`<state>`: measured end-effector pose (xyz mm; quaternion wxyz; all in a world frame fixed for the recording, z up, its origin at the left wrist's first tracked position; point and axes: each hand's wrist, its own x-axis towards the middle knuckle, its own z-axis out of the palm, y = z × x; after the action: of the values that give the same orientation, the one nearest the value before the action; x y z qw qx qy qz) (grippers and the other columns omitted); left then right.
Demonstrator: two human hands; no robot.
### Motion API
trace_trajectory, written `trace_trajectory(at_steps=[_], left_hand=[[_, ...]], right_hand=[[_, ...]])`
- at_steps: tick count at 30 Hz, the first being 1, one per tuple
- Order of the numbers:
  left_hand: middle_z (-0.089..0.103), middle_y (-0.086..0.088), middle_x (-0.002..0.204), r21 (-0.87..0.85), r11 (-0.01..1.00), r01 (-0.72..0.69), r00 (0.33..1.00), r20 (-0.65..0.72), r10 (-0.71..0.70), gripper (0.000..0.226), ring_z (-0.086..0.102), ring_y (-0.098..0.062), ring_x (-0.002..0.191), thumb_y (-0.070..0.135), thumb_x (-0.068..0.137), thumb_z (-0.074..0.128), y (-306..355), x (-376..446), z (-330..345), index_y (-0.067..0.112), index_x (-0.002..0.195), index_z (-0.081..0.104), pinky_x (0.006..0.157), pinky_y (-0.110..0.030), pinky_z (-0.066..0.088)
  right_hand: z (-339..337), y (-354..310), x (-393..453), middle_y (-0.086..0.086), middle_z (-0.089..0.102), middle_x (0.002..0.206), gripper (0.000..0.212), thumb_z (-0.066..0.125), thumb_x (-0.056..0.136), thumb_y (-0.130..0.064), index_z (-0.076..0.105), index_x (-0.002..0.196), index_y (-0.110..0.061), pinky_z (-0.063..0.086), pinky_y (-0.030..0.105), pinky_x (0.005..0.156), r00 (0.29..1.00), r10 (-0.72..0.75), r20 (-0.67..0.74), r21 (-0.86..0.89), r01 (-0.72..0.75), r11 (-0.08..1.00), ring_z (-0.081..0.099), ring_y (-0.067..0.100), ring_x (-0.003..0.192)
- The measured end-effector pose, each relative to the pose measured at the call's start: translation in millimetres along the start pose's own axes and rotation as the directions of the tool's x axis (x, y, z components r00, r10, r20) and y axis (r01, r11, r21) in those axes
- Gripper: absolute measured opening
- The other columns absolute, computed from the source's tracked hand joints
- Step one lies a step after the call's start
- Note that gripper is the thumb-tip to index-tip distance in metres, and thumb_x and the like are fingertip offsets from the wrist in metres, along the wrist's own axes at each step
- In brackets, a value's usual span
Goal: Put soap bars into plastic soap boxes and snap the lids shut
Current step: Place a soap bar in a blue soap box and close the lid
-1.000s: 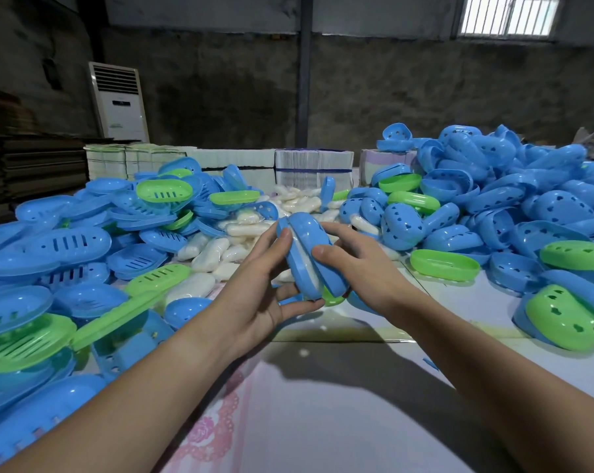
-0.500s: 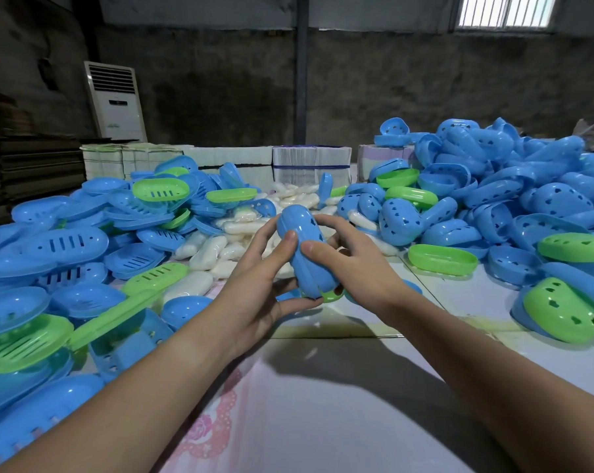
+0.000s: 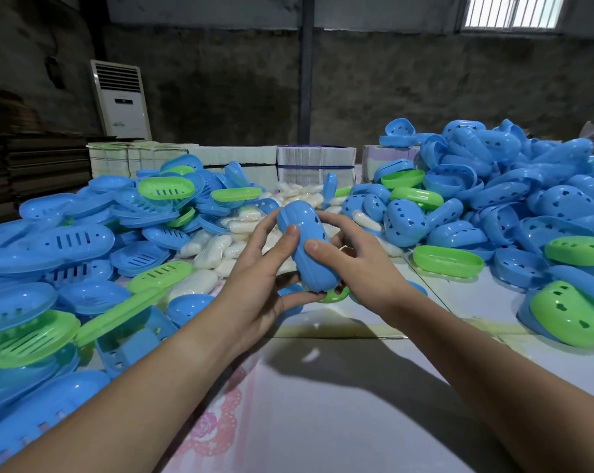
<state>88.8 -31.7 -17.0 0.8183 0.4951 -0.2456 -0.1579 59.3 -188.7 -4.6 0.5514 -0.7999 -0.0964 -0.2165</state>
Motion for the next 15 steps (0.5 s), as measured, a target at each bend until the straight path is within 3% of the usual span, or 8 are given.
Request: trace_trajectory(at_steps=[6, 11, 15], left_hand=[[0.078, 0.003, 0.112, 0.03, 1.0, 0.0, 1.0, -0.011, 0.001, 0.063, 0.074, -0.037, 0.102, 0.044, 0.076, 0.075, -1.3, 0.3, 0.1, 0.043, 0.136, 0.054, 0.064, -0.041, 0.063], [0.077, -0.004, 0.114, 0.038, 0.999, -0.014, 1.0, -0.014, 0.014, 0.061, 0.075, -0.038, 0.1, 0.043, 0.073, 0.077, 0.3, 0.1, 1.1, 0.042, 0.131, 0.058, 0.061, -0.04, 0.062], [0.078, -0.003, 0.11, 0.04, 0.999, -0.023, 1.0, -0.009, 0.023, 0.06, 0.076, -0.035, 0.097, 0.043, 0.073, 0.076, 2.2, -0.6, 1.5, 0.041, 0.131, 0.058, 0.061, -0.041, 0.062]], right_hand=[[-0.8, 3.6, 1.1, -0.007, 0.054, 0.08, 0.061, 0.066, 0.062, -0.066, 0.057, 0.12, -0.048, 0.044, 0.023, 0.061, 1.0, -0.007, 0.011, -0.006, 0.007, 1.0, 0.058, 0.006, 0.065], [-3.4, 3.4, 1.5, -0.02, 0.054, 0.069, 0.051, 0.071, 0.063, -0.064, 0.058, 0.112, -0.055, 0.045, 0.014, 0.055, 0.999, -0.041, 0.032, 0.027, 0.04, 0.999, 0.056, 0.0, 0.059], [-7.2, 3.5, 3.4, -0.02, 0.055, 0.066, 0.05, 0.074, 0.064, -0.063, 0.059, 0.111, -0.054, 0.046, 0.014, 0.056, 0.998, -0.044, 0.047, 0.066, 0.041, 0.997, 0.06, 0.0, 0.061]])
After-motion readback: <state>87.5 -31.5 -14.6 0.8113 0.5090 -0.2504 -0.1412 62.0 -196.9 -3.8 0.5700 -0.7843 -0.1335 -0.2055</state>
